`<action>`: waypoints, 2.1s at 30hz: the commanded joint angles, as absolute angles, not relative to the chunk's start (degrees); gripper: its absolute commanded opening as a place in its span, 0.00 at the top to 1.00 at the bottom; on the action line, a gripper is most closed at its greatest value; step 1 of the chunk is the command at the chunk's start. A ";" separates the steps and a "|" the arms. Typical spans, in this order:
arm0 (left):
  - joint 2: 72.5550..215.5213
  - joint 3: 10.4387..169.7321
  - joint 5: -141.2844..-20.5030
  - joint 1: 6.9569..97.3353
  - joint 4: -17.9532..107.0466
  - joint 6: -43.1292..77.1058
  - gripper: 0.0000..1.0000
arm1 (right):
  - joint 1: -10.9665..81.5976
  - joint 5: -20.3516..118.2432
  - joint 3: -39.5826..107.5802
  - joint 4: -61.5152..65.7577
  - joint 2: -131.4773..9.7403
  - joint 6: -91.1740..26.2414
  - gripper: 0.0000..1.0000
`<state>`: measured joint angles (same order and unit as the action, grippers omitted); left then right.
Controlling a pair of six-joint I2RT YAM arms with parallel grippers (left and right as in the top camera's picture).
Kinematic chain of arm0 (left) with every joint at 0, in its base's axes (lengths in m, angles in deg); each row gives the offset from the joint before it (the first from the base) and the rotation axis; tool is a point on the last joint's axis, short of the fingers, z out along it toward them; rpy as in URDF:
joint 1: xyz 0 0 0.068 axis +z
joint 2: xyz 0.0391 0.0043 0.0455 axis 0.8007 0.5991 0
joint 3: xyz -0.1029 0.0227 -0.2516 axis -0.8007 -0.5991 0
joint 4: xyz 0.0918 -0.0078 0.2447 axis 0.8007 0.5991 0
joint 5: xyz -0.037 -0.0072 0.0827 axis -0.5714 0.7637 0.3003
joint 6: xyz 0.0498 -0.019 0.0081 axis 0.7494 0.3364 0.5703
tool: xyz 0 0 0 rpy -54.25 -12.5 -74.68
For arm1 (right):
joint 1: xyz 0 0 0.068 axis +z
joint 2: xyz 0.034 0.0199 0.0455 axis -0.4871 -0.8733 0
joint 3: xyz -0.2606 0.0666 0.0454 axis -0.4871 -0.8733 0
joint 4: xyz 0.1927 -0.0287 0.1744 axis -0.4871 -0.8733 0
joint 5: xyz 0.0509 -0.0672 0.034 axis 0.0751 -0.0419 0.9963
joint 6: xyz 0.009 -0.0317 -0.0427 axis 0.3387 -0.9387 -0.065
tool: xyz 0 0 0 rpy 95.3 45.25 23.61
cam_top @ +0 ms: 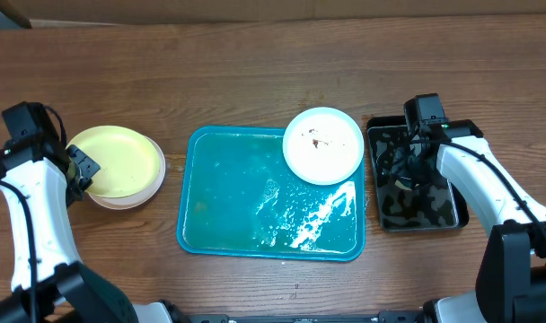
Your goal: Clean dirty plates on tray and stack at the side
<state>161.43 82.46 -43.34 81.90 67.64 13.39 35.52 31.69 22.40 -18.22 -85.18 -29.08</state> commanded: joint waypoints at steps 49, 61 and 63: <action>164.86 83.44 -62.05 55.50 72.75 26.49 0.53 | 31.37 42.09 15.13 -12.58 -94.12 -2.02 0.96; 164.86 83.44 -62.10 55.50 72.25 26.46 0.54 | 34.23 40.65 15.15 -16.95 -94.12 -13.01 0.96; 164.86 83.44 -62.07 55.50 72.45 26.46 0.54 | 32.62 39.12 15.15 -17.01 -94.12 -10.37 0.96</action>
